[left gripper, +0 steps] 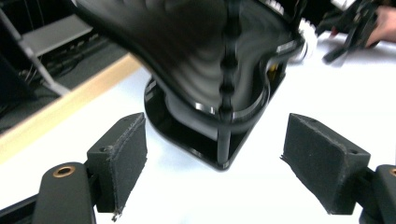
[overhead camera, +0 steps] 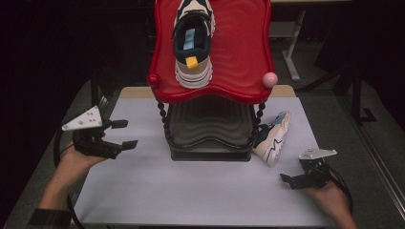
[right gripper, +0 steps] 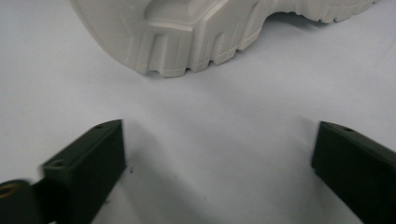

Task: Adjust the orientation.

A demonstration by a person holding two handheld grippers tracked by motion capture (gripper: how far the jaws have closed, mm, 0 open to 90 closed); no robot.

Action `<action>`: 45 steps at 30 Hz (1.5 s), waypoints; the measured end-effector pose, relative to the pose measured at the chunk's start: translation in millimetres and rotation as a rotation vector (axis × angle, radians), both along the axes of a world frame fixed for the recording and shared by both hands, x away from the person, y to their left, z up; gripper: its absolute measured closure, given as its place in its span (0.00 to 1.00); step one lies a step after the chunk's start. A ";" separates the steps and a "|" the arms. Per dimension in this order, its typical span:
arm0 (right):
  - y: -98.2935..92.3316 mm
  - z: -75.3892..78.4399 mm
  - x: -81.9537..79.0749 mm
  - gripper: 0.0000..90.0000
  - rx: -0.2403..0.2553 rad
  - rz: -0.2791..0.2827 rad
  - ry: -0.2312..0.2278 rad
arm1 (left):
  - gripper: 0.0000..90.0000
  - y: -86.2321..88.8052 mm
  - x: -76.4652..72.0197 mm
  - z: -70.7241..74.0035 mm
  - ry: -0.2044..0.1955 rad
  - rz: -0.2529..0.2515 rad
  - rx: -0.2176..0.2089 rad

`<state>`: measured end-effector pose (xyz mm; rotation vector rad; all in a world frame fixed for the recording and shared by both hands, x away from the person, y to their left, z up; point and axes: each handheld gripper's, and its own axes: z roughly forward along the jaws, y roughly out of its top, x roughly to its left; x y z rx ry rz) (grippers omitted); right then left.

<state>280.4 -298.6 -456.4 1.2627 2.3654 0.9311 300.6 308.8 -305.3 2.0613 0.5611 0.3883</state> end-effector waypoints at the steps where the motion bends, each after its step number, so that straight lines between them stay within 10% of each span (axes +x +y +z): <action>1: -0.7 1.6 -0.7 0.15 0.010 0.008 -0.003 | 0.22 -0.4 -1.6 -6.8 0.009 0.004 0.005; 18: -9.9 48.4 6.1 0.99 0.122 0.044 -0.020 | 0.17 -5.4 -31.6 -103.6 0.117 0.069 0.082; 29: -2.0 81.8 25.5 1.00 0.154 0.059 -0.064 | 0.15 -7.9 -31.2 -142.0 0.204 0.094 0.160; 45: 13.0 82.6 54.6 1.00 0.162 0.075 -0.054 | 0.14 -9.8 -33.1 -147.4 0.172 0.099 0.166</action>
